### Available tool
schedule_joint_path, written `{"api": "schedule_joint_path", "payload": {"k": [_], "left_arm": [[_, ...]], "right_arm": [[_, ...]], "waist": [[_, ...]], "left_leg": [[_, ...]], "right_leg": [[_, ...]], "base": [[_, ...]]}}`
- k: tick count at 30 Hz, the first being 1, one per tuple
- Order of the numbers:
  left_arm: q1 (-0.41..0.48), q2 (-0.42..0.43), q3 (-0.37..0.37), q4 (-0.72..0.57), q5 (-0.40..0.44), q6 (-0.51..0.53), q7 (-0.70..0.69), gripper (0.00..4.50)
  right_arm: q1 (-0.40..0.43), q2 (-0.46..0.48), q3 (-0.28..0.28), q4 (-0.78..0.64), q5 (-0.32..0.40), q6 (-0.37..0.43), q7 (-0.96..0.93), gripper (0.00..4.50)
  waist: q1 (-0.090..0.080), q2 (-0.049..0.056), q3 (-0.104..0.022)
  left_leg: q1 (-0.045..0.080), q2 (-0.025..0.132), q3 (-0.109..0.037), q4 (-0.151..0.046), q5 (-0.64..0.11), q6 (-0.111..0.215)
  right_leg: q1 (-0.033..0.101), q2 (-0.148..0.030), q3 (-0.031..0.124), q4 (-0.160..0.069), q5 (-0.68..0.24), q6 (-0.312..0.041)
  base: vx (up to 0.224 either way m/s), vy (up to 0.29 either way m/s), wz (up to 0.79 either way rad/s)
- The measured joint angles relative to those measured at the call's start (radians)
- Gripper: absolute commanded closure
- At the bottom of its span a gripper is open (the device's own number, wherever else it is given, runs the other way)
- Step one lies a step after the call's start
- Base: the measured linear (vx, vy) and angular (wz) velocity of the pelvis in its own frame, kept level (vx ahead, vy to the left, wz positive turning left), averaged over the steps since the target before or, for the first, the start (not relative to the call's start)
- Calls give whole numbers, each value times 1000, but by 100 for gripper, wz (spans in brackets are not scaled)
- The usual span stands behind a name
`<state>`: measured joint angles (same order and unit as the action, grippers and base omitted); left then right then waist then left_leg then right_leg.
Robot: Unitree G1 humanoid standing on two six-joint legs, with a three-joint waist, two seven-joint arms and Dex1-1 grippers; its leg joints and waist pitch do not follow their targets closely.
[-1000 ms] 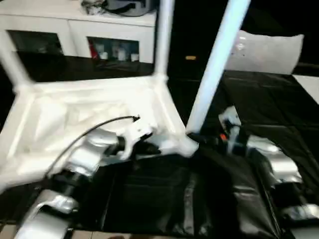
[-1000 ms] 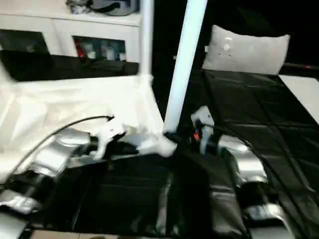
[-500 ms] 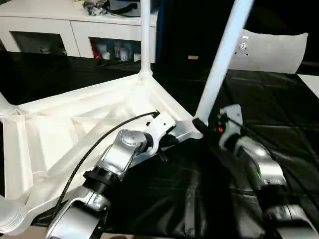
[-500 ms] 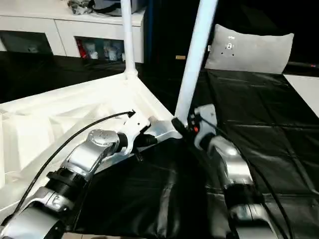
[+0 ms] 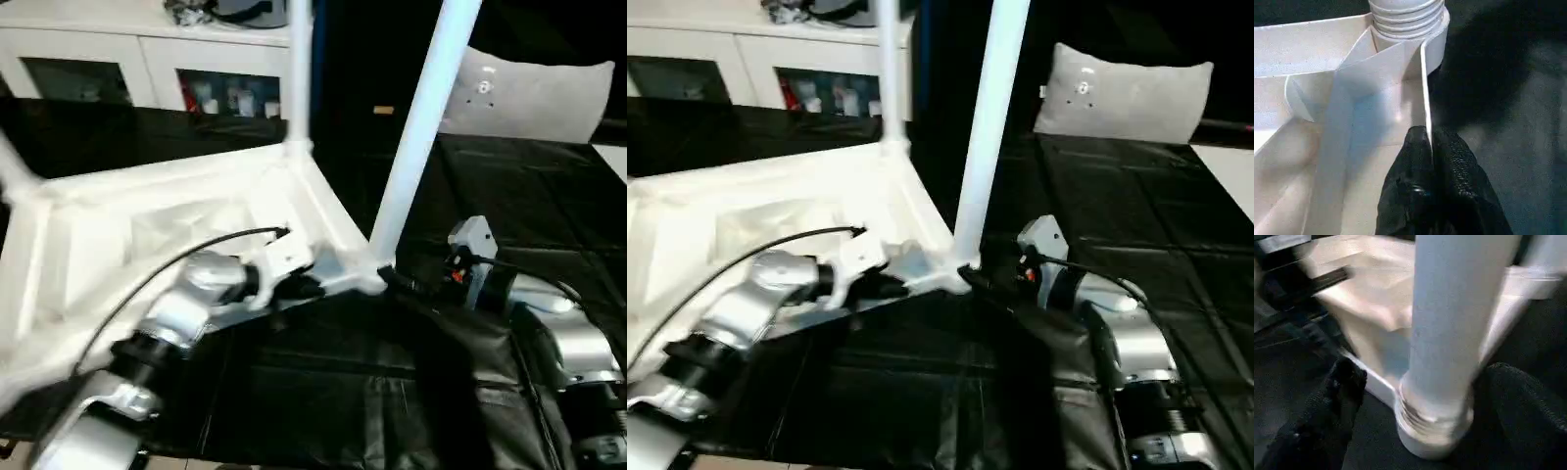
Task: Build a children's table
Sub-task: Rotate leg to tighten
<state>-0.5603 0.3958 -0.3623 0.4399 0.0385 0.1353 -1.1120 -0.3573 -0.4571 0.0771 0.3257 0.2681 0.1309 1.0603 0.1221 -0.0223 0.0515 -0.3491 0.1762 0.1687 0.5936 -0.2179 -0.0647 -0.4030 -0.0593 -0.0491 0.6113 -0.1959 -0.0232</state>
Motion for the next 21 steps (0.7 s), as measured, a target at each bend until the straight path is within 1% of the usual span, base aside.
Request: {"api": "schedule_joint_path", "payload": {"k": [2,3,5,6,8,10,14,15,21], "left_arm": [[2,21,-10,0,-3,-40,-51,450],[2,32,-17,0,-5,-60,-76,450],[2,53,-31,0,-16,-94,-128,450],[3,58,-35,0,-20,-102,-145,450],[3,64,-42,0,-24,-119,-173,450],[2,67,-48,0,-24,-135,-194,450],[2,70,-49,0,-26,-144,-218,450],[2,71,-49,0,-26,-144,-221,450],[2,74,-49,1,-40,-142,-236,450]], "right_arm": [[-2,-15,13,1,3,2,53,64],[-10,-26,20,2,6,10,78,64],[-33,-49,37,2,15,22,137,86],[-44,-56,46,3,18,25,160,98],[-58,-59,66,4,19,35,211,107],[-66,-59,88,14,18,40,252,126],[-69,-64,94,43,19,59,305,171],[-69,-66,96,46,20,63,312,171],[-70,-73,99,49,37,82,350,226]], "waist": [[9,0,0],[13,0,0],[21,0,0],[25,-1,0],[30,-1,0],[33,-1,0],[38,-2,0],[39,-2,0],[44,-2,0]], "left_leg": [[0,0,0,1,0,0],[0,0,0,1,0,0],[0,0,0,1,0,0],[0,0,0,2,0,0],[0,0,0,2,0,0],[0,0,0,3,0,0],[-1,0,0,3,0,0],[0,0,0,4,0,0],[0,1,0,4,0,0]], "right_leg": [[0,0,0,0,0,0],[0,0,0,0,0,0],[0,0,0,1,0,0],[0,0,0,1,0,0],[0,-1,-1,2,0,0],[0,-1,-1,2,0,0],[0,-1,-1,3,0,0],[0,-1,-1,3,0,0],[0,-1,-1,4,0,0]], "base": [[0,0,0],[0,0,0],[0,0,0],[0,0,0],[0,0,0],[0,0,0],[0,0,0],[0,0,0],[0,0,0]]}}
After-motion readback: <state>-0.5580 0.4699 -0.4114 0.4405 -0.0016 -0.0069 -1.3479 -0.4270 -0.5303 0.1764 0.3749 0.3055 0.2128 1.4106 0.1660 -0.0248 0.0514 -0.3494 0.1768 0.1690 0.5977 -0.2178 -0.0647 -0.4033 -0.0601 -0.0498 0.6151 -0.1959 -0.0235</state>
